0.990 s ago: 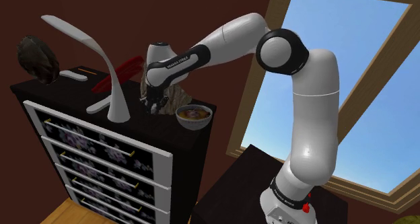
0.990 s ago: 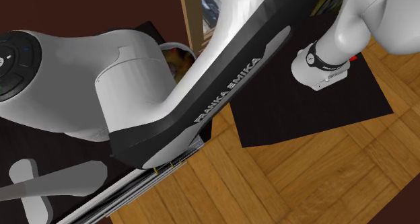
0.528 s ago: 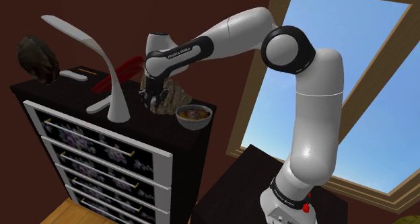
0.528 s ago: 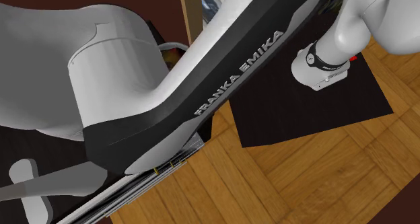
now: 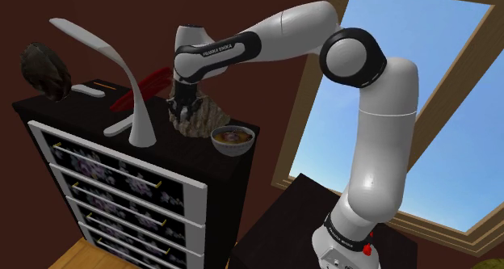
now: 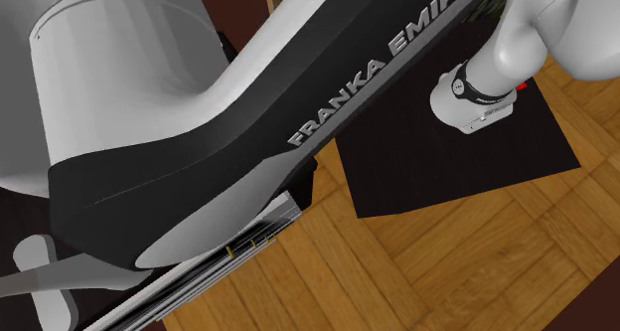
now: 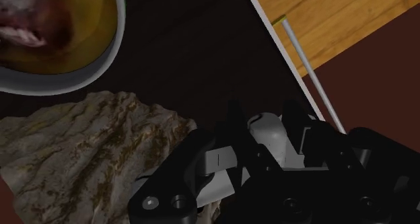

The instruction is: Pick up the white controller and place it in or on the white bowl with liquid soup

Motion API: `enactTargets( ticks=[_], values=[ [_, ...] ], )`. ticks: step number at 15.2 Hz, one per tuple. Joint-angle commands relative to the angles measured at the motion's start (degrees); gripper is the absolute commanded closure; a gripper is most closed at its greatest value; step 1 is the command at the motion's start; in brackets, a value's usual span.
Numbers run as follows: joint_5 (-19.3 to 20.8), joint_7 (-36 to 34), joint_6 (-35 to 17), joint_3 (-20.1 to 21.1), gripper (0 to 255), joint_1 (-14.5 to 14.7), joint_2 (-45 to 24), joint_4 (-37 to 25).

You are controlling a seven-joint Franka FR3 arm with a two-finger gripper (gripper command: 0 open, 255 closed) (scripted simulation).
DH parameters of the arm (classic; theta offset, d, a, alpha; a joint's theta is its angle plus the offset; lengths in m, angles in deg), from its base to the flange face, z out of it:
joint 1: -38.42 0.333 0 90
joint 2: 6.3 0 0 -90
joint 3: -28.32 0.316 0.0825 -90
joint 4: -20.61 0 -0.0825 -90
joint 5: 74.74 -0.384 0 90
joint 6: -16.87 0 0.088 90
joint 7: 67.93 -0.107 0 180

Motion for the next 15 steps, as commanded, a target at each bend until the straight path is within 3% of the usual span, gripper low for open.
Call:
enactTargets(
  ticks=[1, 4, 15],
  values=[
    [-0.1, 0.0, 1.4, 0.1, 255, 0.0, 0.6, -0.8],
    [-0.2, 0.0, 2.9, 0.1, 255, 0.0, 1.1, -1.8],
    [-6.1, 12.4, -2.8, -3.1, 255, -7.0, 21.0, 23.8]
  ],
)
